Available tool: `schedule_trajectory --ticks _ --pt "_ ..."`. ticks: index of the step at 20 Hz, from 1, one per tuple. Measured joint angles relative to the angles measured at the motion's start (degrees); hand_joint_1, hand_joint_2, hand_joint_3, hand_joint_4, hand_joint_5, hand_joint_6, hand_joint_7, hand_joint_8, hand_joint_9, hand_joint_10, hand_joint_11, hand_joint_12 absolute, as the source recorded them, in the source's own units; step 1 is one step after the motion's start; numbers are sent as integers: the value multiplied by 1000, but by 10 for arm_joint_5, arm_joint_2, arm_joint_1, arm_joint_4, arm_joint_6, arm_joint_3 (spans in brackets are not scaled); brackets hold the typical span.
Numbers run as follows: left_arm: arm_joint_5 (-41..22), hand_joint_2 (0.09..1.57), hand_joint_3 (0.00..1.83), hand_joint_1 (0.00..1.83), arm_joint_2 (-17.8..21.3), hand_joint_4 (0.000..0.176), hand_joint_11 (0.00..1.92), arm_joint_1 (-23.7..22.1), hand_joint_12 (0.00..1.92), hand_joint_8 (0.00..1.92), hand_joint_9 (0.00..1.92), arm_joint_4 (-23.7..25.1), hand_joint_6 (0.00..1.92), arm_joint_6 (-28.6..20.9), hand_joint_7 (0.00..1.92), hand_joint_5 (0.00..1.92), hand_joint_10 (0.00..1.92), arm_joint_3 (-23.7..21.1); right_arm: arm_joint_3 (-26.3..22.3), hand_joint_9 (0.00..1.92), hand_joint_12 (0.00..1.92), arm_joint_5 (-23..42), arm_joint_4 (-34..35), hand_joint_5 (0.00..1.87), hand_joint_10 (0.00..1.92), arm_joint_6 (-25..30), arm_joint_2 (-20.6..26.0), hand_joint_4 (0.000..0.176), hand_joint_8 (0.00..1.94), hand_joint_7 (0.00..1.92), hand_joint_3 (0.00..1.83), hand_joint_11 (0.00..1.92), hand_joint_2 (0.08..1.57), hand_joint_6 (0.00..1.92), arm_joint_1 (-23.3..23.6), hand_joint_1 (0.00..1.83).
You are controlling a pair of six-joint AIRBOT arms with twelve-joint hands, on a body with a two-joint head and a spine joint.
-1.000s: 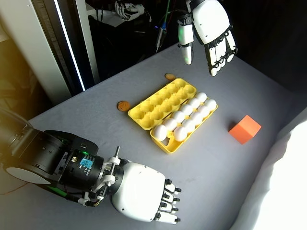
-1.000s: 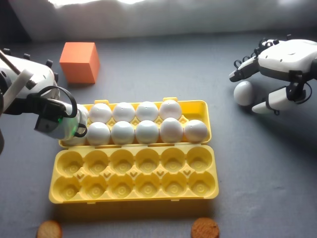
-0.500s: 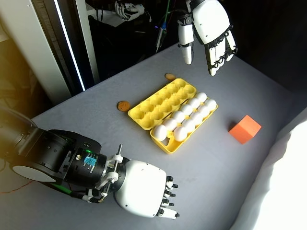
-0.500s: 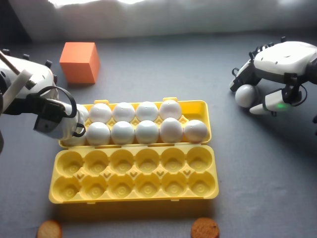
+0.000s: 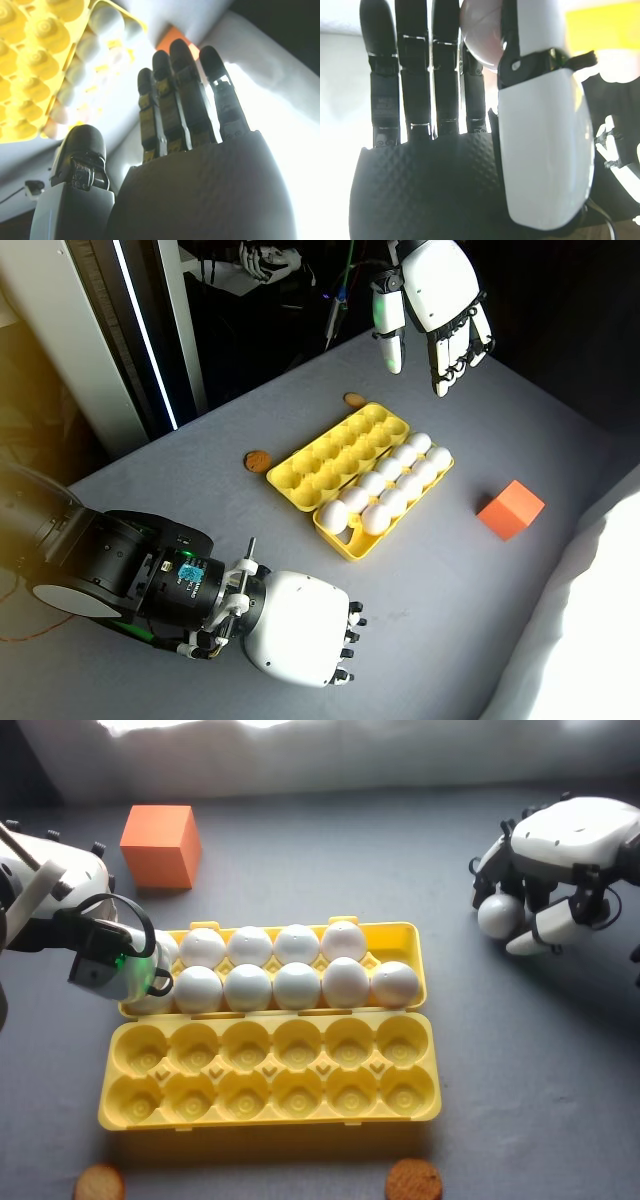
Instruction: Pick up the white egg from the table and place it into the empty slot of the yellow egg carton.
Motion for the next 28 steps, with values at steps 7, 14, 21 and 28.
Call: schedule_trajectory --ticks 7,14,21,28 --pt "0 1410 1 0 0 0 27 0 935 1 525 0 2 0 548 452 2 0 0 1156 1234 2 0 999 443 37 2 0 895 1101 1 729 1085 892 33 1240" --pt "0 1409 0 0 0 0 41 0 934 5 529 0 2 0 547 427 4 0 -23 1181 1187 -6 -163 1010 355 193 3 2 845 1109 1 742 1080 901 63 1238" --pt "1 1415 2 0 0 0 43 0 937 0 525 0 1 0 535 421 0 0 -37 1177 1211 4 -176 1038 363 194 -11 15 864 1092 1 721 1077 870 70 1237" --pt "2 1417 0 0 0 0 75 0 969 4 540 0 8 0 551 442 4 0 -37 1020 1338 5 -161 961 400 193 -34 26 927 1010 0 603 1115 1044 70 1216"
